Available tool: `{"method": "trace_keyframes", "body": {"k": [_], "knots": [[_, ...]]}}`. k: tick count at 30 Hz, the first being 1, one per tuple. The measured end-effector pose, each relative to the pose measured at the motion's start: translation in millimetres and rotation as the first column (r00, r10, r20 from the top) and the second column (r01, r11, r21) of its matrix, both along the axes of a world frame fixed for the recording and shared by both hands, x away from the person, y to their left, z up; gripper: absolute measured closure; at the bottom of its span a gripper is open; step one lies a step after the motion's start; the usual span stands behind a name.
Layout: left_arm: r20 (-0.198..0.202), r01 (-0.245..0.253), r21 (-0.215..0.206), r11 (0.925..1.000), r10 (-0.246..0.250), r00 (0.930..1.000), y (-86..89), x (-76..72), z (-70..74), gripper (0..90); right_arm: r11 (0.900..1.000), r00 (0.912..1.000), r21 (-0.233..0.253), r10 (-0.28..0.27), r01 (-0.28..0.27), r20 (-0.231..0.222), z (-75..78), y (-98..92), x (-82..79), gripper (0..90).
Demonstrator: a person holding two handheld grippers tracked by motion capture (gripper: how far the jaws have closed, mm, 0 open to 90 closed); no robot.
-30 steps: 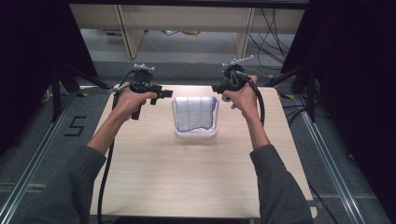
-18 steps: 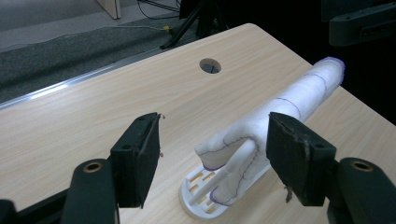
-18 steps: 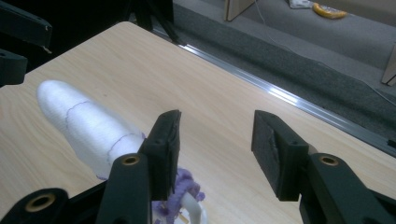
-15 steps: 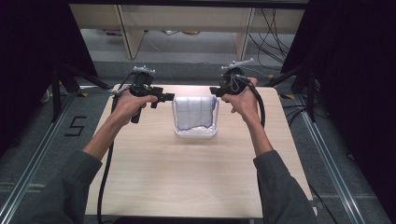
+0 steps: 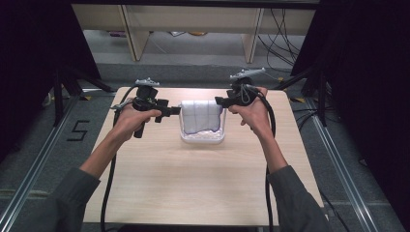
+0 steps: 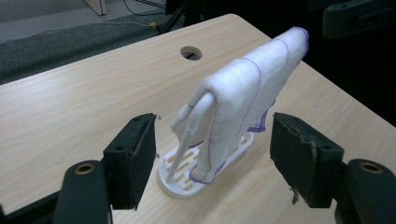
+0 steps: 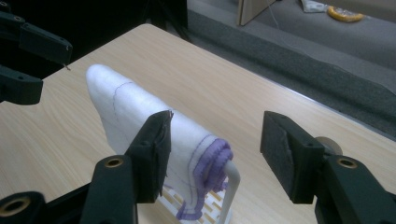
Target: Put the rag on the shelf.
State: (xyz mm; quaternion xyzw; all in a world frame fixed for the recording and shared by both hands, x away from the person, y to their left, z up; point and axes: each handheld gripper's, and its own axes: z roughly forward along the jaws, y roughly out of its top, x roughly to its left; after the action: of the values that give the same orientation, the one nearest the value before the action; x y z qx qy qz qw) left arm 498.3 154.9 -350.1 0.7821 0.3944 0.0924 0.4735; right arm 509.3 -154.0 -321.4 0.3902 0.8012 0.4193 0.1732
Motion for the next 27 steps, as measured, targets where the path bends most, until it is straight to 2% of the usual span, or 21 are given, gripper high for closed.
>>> {"method": "trace_keyframes", "body": {"k": [2, 4, 5, 6, 7, 9, 10, 12, 13, 14, 15, 17, 18, 20, 21, 22, 27], "knots": [[0.002, 0.012, -0.003, 0.9999, -0.012, 0.9999, -0.8, -4.1, -0.6, 30.5, 1.0, 1.0, 0.01, -0.008, 0.008, -0.004, 0.3, 1.0, -3.9, 43.5], [0.008, 0.019, -0.004, 0.9998, -0.019, 0.9998, -2.1, -8.5, -0.5, 30.2, 1.0, 0.9999, 0.007, 0.006, -0.006, 0.015, -0.2, 1.1, -6.5, 42.8], [0.009, 0.027, 0.001, 0.9996, -0.027, 0.9996, -3.1, -11.2, -0.2, 30.0, 1.0, 1.0, 0.018, 0.004, -0.004, -0.006, 0.8, 2.0, -9.1, 42.5], [0.012, 0.029, 0.001, 0.9996, -0.029, 0.9995, -3.7, -13.3, 0.0, 29.6, 1.0, 0.9998, 0.011, 0.01, -0.01, 0.02, 0.2, 2.4, -10.5, 42.2], [0.018, 0.036, 0.001, 0.9994, -0.036, 0.9992, -4.2, -15.6, 0.3, 29.6, 1.0, 1.0, 0.014, 0.005, -0.005, -0.001, 1.2, 3.2, -12.9, 42.0], [0.022, 0.044, -0.005, 0.999, -0.044, 0.9988, -5.5, -20.9, 0.5, 29.6, 1.0, 0.9998, 0.005, 0.02, -0.02, 0.01, 0.8, 3.7, -15.4, 41.5], [0.026, 0.048, -0.007, 0.9988, -0.048, 0.9985, -5.6, -23.4, 0.6, 29.6, 1.0, 0.9998, 0.018, 0.016, -0.016, 0.012, 0.4, 4.8, -17.4, 41.5], [0.028, 0.053, -0.015, 0.9985, -0.053, 0.9982, -6.1, -28.2, -0.2, 29.5, 1.0, 0.9999, 0.017, 0.013, -0.014, 0.004, 1.2, 5.0, -22.2, 41.3], [0.027, 0.057, -0.019, 0.9982, -0.056, 0.998, -6.3, -30.4, -0.9, 29.4, 0.999, 0.9991, 0.011, 0.036, -0.036, 0.021, 0.8, 4.4, -22.8, 41.2], [0.028, 0.059, -0.02, 0.9981, -0.058, 0.9979, -6.3, -32.4, -2.0, 29.4, 0.999, 0.9996, 0.033, 0.023, -0.023, 0.016, 0.4, 5.6, -26.0, 41.0], [0.027, 0.066, -0.025, 0.9975, -0.065, 0.9975, -6.2, -34.6, -3.3, 29.2, 0.999, 0.9986, 0.019, 0.041, -0.041, 0.035, 0.1, 4.7, -27.1, 40.9], [0.029, 0.067, -0.025, 0.9974, -0.067, 0.9974, -6.4, -38.2, -4.9, 29.0, 0.999, 0.9988, 0.021, 0.037, -0.038, 0.032, -0.1, 5.0, -32.3, 40.4], [0.031, 0.071, -0.029, 0.9971, -0.07, 0.9971, -6.7, -40.2, -6.0, 28.9, 0.999, 0.9994, 0.019, 0.031, -0.031, 0.013, -0.3, 5.7, -35.5, 39.9], [0.029, 0.077, -0.027, 0.9967, -0.076, 0.9967, -7.1, -44.1, -7.9, 28.7, 0.998, 0.9973, 0.006, 0.058, -0.058, 0.045, -2.3, 4.5, -38.2, 39.8], [0.028, 0.084, -0.033, 0.9959, -0.083, 0.9961, -6.8, -46.0, -9.2, 28.4, 0.999, 0.9976, 0.017, 0.049, -0.05, 0.049, -3.7, 4.8, -40.0, 39.7], [0.028, 0.085, -0.033, 0.9958, -0.084, 0.9961, -6.6, -47.8, -9.8, 28.3, 0.998, 0.9982, 0.023, 0.051, -0.052, 0.032, -3.5, 5.0, -42.9, 39.6], [0.024, 0.106, -0.029, 0.9939, -0.106, 0.9941, -5.9, -57.5, -15.7, 27.0, 0.997, 0.9966, 0.029, 0.064, -0.065, 0.052, -7.7, 3.9, -51.6, 38.3]]}}
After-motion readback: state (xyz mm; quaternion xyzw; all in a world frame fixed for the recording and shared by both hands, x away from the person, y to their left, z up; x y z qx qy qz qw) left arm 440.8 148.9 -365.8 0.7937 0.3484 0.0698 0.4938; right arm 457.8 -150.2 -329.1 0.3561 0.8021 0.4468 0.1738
